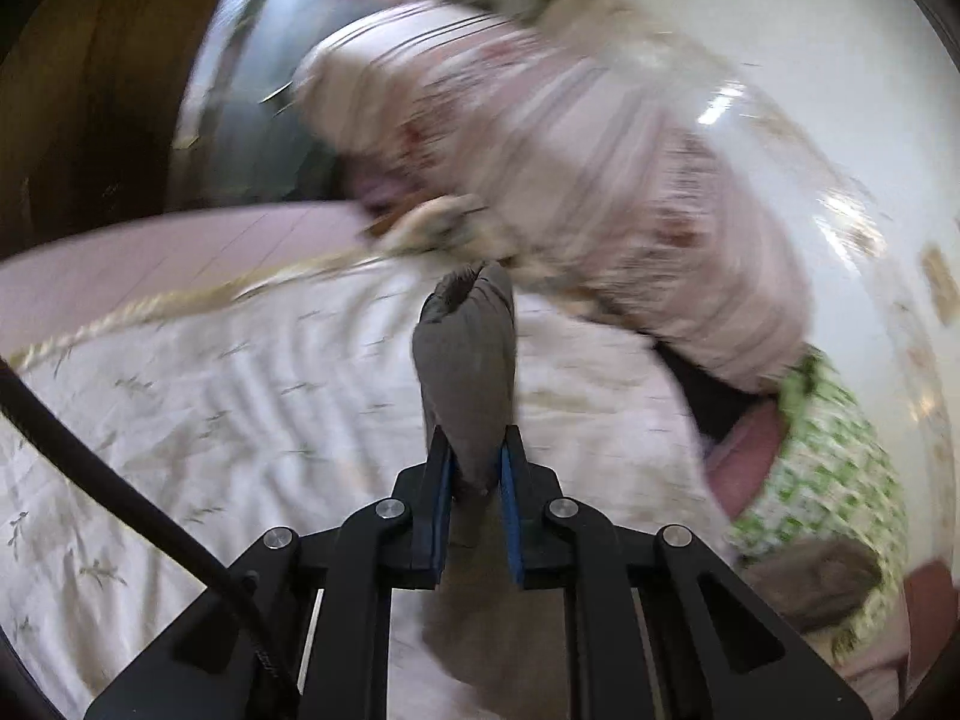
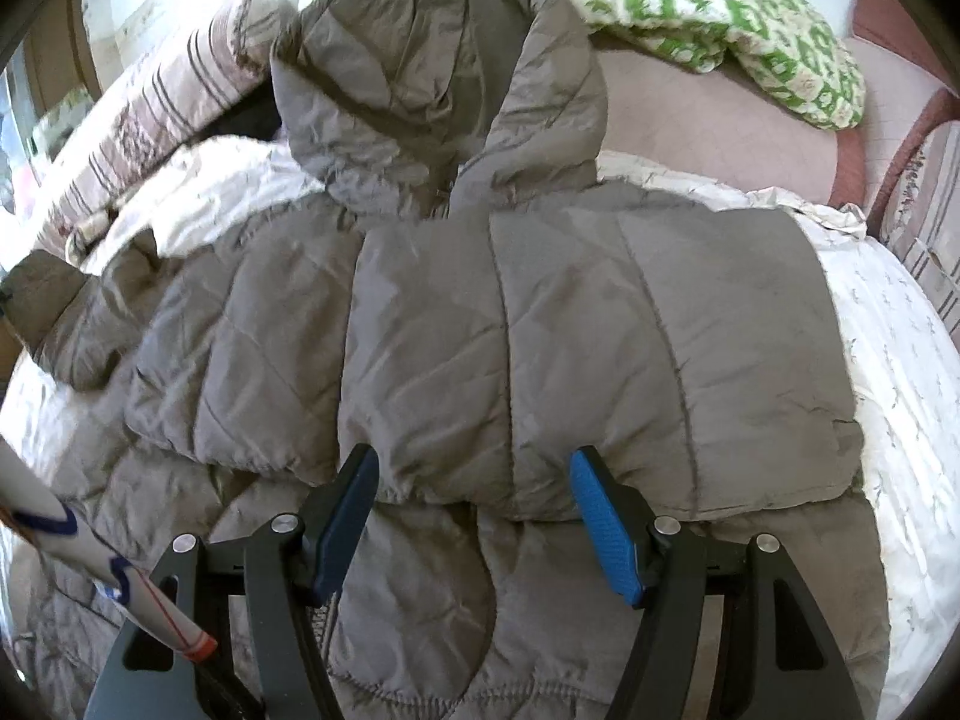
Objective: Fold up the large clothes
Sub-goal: 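Fold the held sleeve with the left gripper across the jacket front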
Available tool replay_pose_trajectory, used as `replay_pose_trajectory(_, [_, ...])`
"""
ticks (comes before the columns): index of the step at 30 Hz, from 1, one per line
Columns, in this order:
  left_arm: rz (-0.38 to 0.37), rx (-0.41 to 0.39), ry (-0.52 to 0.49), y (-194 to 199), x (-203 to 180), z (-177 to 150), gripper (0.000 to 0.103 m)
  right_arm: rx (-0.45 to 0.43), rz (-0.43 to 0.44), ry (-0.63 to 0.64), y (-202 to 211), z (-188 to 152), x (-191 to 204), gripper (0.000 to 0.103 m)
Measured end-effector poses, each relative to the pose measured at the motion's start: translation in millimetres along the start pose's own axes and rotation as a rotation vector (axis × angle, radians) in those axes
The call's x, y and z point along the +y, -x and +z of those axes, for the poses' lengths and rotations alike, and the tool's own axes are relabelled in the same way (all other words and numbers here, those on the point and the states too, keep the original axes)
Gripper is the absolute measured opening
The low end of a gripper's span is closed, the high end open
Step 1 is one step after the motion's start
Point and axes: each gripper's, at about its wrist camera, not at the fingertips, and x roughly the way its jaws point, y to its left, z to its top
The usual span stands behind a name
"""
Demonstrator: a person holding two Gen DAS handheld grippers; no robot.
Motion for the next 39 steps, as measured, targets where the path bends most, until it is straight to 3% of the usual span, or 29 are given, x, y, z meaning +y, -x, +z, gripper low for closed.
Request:
replay_pose_trajectory(5, [-0.167, 0.013, -0.185, 37, -91, -33, 0.014, -0.053, 0.007, -0.052, 14, 8, -10, 0.071])
replay_pose_trajectory(9, [-0.309, 0.129, -0.388, 44, -170, -105, 0.014, -0.087, 0.006, -0.114, 21, 12, -23, 0.071])
replay_pose_trajectory(11, [-0.335, 0.189, -0.532, 37, -204, -154, 0.015, -0.1, 0.0, -0.149, 23, 13, -31, 0.071])
replay_pose_trajectory(15, [-0.269, 0.358, -0.713, 5, -230, -242, 0.016, -0.11, 0.007, -0.195, 28, 14, -43, 0.071])
replay_pose_trajectory(18, [-0.155, 0.489, -0.81, -32, -228, -294, 0.018, -0.116, 0.021, -0.215, 30, 16, -48, 0.071])
replay_pose_trajectory(19, [-0.122, 0.495, -0.846, -37, -228, -305, 0.02, -0.116, 0.027, -0.22, 30, 15, -49, 0.071])
replay_pose_trajectory(22, [-0.108, 0.462, -0.875, -30, -233, -306, 0.03, -0.112, 0.063, -0.24, 31, 15, -50, 0.071])
replay_pose_trajectory(24, [-0.117, 0.487, -0.849, -26, -231, -298, 0.066, -0.11, 0.084, -0.256, 31, 14, -50, 0.071])
replay_pose_trajectory(25, [-0.125, 0.505, -0.838, -24, -234, -295, 0.074, -0.109, 0.097, -0.264, 32, 14, -50, 0.071])
replay_pose_trajectory(27, [-0.151, 0.508, -0.831, -9, -233, -289, 0.076, -0.105, 0.137, -0.28, 34, 13, -49, 0.071])
replay_pose_trajectory(30, [-0.177, 0.431, -0.822, 25, -232, -266, 0.076, -0.109, 0.194, -0.291, 40, 13, -42, 0.071])
replay_pose_trajectory(32, [-0.191, 0.369, -0.766, 49, -226, -242, 0.076, -0.116, 0.225, -0.28, 46, 14, -35, 0.071])
replay_pose_trajectory(34, [-0.19, 0.304, -0.688, 71, -211, -215, 0.083, -0.118, 0.273, -0.264, 51, 14, -24, 0.071])
replay_pose_trajectory(35, [-0.156, 0.254, -0.644, 79, -199, -200, 0.089, -0.114, 0.299, -0.262, 51, 14, -19, 0.071])
replay_pose_trajectory(39, [0.06, 0.105, -0.516, 70, -144, -155, 0.091, -0.049, 0.467, -0.286, 42, 8, 14, 0.069])
